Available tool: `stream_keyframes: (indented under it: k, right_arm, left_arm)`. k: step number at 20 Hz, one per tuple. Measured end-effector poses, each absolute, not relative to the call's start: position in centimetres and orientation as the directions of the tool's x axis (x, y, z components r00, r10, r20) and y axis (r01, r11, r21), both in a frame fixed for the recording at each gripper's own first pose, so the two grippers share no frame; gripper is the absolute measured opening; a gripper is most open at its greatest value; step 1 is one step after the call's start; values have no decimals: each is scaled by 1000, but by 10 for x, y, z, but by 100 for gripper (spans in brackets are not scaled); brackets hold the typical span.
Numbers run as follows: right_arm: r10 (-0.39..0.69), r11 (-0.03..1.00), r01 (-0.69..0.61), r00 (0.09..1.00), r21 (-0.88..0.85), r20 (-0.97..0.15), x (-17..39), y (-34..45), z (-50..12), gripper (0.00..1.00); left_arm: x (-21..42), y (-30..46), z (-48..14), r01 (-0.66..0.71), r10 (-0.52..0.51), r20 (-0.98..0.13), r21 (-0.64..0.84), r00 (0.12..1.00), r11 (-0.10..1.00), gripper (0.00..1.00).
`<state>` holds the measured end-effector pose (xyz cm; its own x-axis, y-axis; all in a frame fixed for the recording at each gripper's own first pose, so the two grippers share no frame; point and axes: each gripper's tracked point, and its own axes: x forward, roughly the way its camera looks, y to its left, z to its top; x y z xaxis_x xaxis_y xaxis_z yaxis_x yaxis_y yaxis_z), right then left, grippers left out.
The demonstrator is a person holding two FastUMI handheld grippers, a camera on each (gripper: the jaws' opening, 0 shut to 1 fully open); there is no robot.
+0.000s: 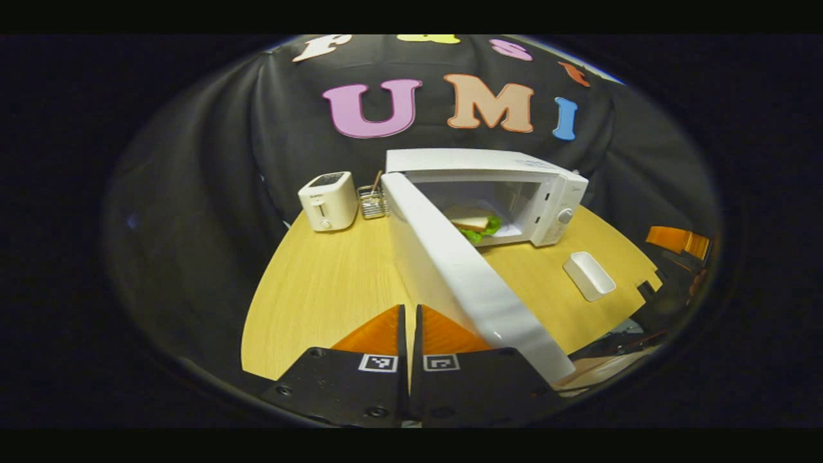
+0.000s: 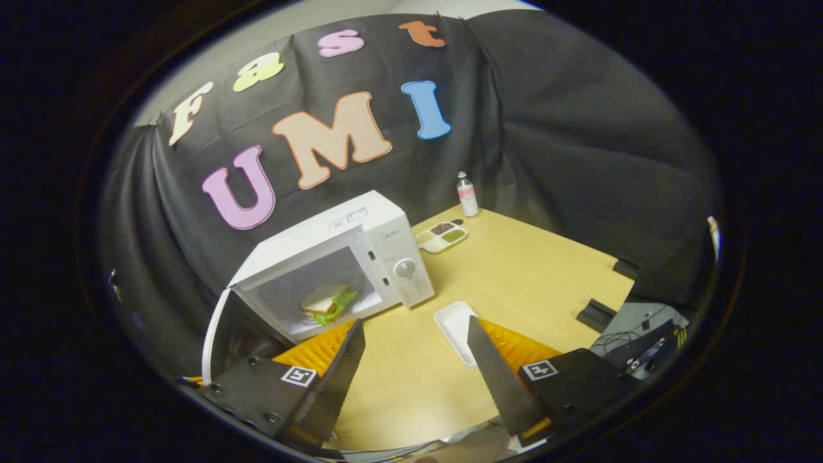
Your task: Open the microwave oven with the left hand, put the food in, and close the microwave oven.
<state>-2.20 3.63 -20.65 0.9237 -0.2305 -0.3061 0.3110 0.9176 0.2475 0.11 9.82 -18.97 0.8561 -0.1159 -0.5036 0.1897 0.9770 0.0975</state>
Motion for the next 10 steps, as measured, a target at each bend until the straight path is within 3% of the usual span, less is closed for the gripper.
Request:
stream_keyframes:
  k: [1,2,3,6,7,10]
  right_arm:
    - [-219,927,293,930,237,-294,-19,35,-201,91]
    - [-206,934,275,936,229,-284,-15,33,-197,100]
    - [-197,939,262,941,222,-275,-12,29,-194,91]
    - [-187,949,239,953,207,-240,-3,14,-181,91]
    - [-186,950,234,956,205,-228,0,8,-179,100]
    - [-193,955,225,966,193,-173,7,-13,-161,100]
  left_arm:
    - [5,90,-189,199,-122,-507,101,853,975,1]
    - [9,81,-191,210,-129,-511,104,850,972,1]
    - [13,73,-190,218,-133,-510,109,850,970,1]
    - [28,47,-185,228,-136,-492,132,860,965,1]
    - [35,38,-184,230,-137,-485,136,863,964,1]
    - [53,7,-180,238,-155,-472,122,868,964,0]
